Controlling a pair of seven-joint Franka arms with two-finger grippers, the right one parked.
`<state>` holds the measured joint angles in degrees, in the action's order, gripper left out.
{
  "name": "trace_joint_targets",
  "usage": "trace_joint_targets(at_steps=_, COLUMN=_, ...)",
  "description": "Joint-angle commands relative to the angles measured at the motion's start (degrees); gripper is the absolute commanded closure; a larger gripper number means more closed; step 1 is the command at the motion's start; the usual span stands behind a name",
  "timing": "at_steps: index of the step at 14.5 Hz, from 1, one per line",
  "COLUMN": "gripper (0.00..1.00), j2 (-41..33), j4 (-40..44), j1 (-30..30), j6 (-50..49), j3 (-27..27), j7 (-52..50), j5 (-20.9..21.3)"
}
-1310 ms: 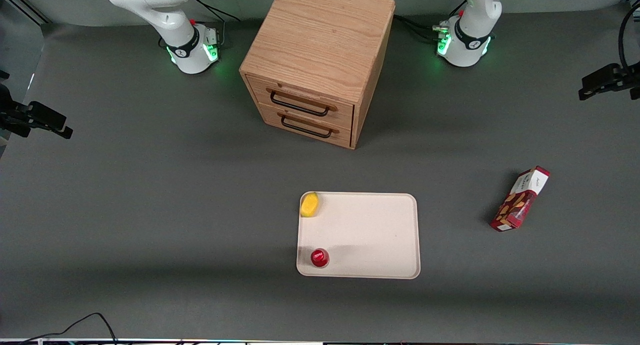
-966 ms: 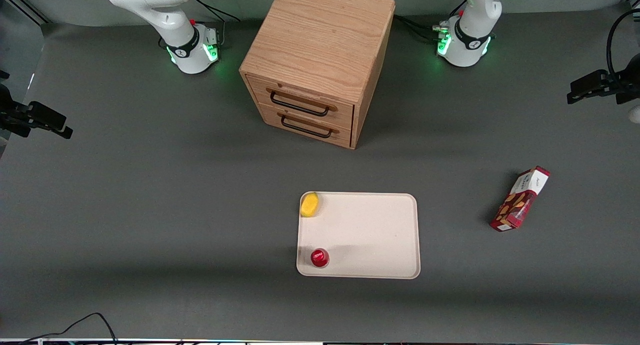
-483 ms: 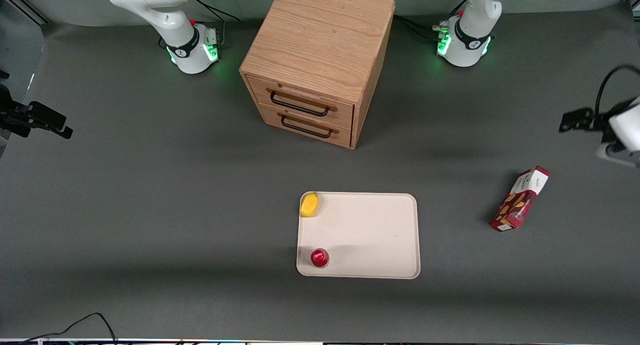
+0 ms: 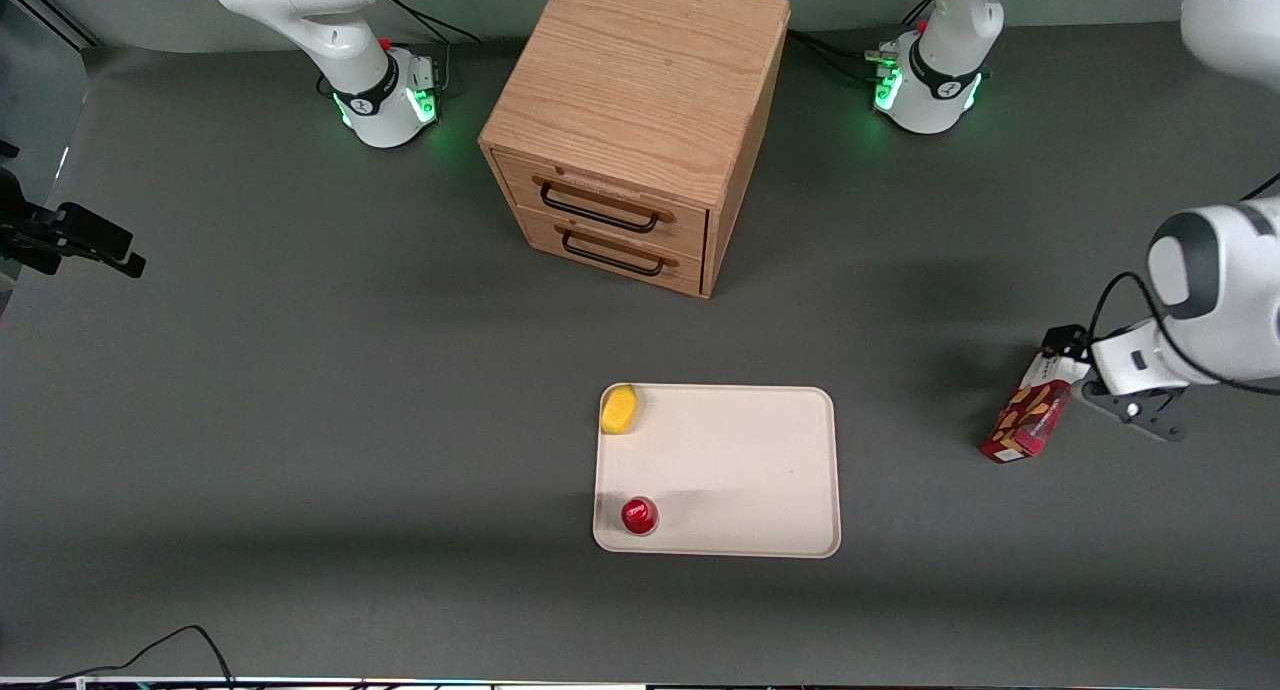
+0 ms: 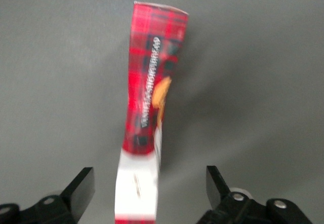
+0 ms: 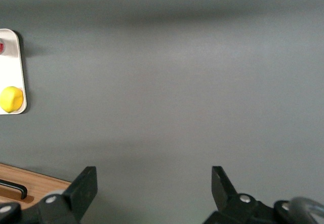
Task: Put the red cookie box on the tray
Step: 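Close the left gripper on the end of the red cookie box, then lift the box with the left gripper and carry it over the tray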
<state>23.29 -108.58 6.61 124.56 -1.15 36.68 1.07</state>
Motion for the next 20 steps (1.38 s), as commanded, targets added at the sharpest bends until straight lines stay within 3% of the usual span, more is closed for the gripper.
trace_joint_targets(at_steps=1, gripper=0.99, j2=1.8, j4=-3.2, j1=-0.2, j6=8.0, j3=-0.3, j7=2.1, j5=-3.0)
trace_joint_targets(at_steps=7, gripper=1.00, j2=1.3, j4=-2.0, j1=-0.3, j6=7.2, j3=-0.2, j7=1.6, j5=-5.1)
trace_joint_targets(at_steps=11, gripper=1.00, j2=0.3, j4=10.2, j1=-0.8, j6=-9.8, j3=0.4, j7=-4.9, j5=-5.1)
trace_joint_targets(at_steps=16, gripper=1.00, j2=0.3, j4=32.9, j1=-1.0, j6=-36.7, j3=9.3, j7=-31.1, j5=-4.4)
trace_joint_targets(at_steps=18, gripper=1.00, j2=0.3, j4=35.2, j1=-1.0, j6=-39.7, j3=15.0, j7=-43.6, j5=-4.4)
trace_joint_targets(at_steps=20, gripper=1.00, j2=1.4, j4=34.7, j1=-1.4, j6=-35.6, j3=21.8, j7=-55.3, j5=-3.5)
